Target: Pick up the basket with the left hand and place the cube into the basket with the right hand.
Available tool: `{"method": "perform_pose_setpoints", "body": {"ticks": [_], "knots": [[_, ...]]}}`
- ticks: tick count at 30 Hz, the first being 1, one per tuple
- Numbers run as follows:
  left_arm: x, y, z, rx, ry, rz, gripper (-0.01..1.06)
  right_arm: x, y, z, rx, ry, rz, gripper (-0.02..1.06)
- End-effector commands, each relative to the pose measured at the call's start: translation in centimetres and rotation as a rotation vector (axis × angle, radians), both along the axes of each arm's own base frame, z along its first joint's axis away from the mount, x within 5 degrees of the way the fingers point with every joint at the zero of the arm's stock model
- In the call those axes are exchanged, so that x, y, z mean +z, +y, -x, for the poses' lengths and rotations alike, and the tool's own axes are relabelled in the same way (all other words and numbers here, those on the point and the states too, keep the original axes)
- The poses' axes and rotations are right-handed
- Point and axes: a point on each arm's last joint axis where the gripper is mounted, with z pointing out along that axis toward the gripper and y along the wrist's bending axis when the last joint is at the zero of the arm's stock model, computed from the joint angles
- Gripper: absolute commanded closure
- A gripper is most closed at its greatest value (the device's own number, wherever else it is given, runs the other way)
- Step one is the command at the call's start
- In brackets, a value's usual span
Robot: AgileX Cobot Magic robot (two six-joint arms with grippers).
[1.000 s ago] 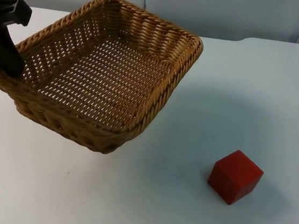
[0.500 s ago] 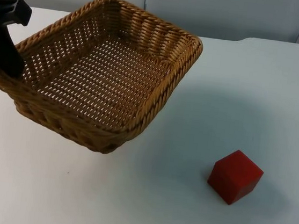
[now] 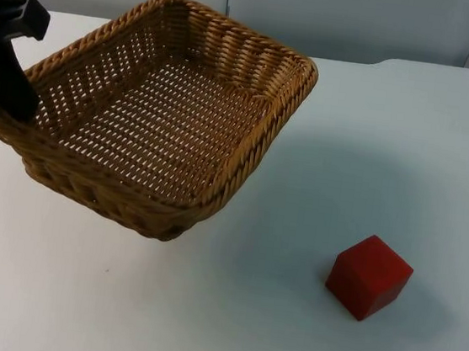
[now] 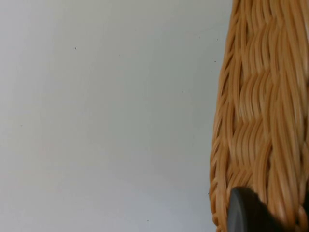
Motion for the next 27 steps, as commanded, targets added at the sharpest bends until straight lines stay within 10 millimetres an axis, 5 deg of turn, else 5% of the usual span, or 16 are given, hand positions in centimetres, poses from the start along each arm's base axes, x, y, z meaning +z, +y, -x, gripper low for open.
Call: {"method": "perform_pose_setpoints", "body": {"ticks": [1,5,9,10,19,25,27], "knots": [[0.7,0.0,-0.2,0.031,-0.023,0.030,1.05,0.4,0.0,-0.2,-0.007,-0.060,-0.010,1.05],[0.7,0.0,-0.2,0.031,-0.023,0.030,1.05,1.4,0.0,-1.2,-0.040,-0.125,-0.075,1.05],[0.7,0.0,-0.2,0.032,-0.025,0.029,1.05,0.3,0.7,-7.1,0.041,0.208,-0.035,1.04],[0.7,0.0,-0.2,0.032,-0.025,0.029,1.05,0.3,0.7,-7.1,0.041,0.208,-0.035,1.04],[0.7,0.0,-0.3,0.035,-0.028,0.028,1.05,-6.2,2.2,-21.7,0.157,0.925,-0.097,0.53],[0.7,0.0,-0.3,0.039,-0.034,0.025,1.05,-9.2,3.7,-26.4,0.235,1.157,-0.065,0.48],[0.7,0.1,-0.4,0.041,-0.037,0.024,1.05,-9.9,5.9,-28.2,0.312,1.150,0.021,0.48]]}}
